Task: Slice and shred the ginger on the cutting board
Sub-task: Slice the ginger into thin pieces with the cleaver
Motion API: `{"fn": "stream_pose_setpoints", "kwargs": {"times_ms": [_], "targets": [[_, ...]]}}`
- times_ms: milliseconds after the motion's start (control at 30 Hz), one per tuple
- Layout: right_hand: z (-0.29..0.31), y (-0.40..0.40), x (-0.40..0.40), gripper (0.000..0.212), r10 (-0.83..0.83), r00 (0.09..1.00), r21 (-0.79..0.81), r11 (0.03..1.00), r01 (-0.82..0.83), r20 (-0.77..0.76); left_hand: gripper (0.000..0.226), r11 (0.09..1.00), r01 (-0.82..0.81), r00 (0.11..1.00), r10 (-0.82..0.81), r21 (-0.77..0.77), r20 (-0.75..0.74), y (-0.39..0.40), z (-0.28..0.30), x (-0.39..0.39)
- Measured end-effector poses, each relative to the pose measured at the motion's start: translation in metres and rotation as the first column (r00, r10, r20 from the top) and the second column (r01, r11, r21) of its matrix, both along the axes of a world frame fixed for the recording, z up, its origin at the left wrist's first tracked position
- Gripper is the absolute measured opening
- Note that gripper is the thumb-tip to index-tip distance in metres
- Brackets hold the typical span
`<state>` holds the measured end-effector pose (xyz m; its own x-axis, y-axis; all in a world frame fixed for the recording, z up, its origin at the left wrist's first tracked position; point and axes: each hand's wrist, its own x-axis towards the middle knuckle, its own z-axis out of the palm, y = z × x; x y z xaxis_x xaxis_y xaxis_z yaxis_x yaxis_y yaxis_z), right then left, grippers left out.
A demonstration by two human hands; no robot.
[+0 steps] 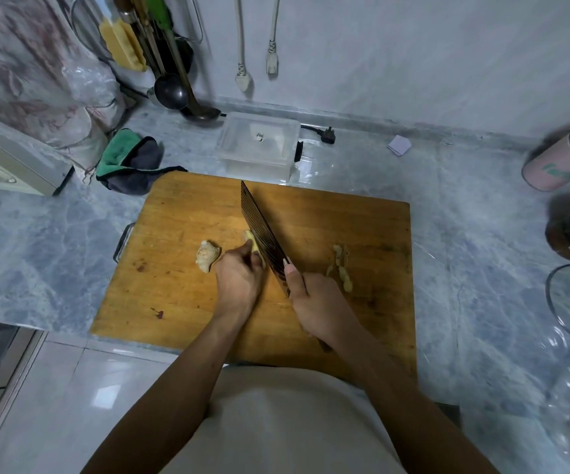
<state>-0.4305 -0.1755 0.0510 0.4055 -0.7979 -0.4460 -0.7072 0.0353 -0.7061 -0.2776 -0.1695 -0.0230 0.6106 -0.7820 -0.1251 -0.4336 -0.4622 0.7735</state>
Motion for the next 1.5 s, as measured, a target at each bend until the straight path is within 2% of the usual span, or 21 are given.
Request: {"fn": "stream_pose_setpoints", "kwargs": {"times_ms": [267,667,1200,1500], "targets": [[0.005,0.003,-0.002,0.071,-0.006,1.0,0.004,1.0,0.006,0.023,0.036,1.0,0.009,1.0,-0.009,0.01,0.023,-0.003,0.002,-0.001],[0.002,0.003,-0.001,0.062,0.016,0.999,0.004,1.0,-0.017,0.038,0.033,0.999,0.01,1.0,-0.01,-0.035,0.004,-0.002,0.002,0.0],[-0.016,-0.005,0.001,0.064,-0.014,0.99,0.056,0.998,0.006,0.143,0.032,0.999,0.009,1.0,-0.009,-0.045,0.01,-0.002,0.007,-0.003],[-0.025,0.002,0.005,0.061,0.005,0.995,0.006,1.0,-0.006,0.096,0.033,1.0,0.012,1.0,-0.012,-0.023,0.027,-0.002,0.008,-0.004]]}}
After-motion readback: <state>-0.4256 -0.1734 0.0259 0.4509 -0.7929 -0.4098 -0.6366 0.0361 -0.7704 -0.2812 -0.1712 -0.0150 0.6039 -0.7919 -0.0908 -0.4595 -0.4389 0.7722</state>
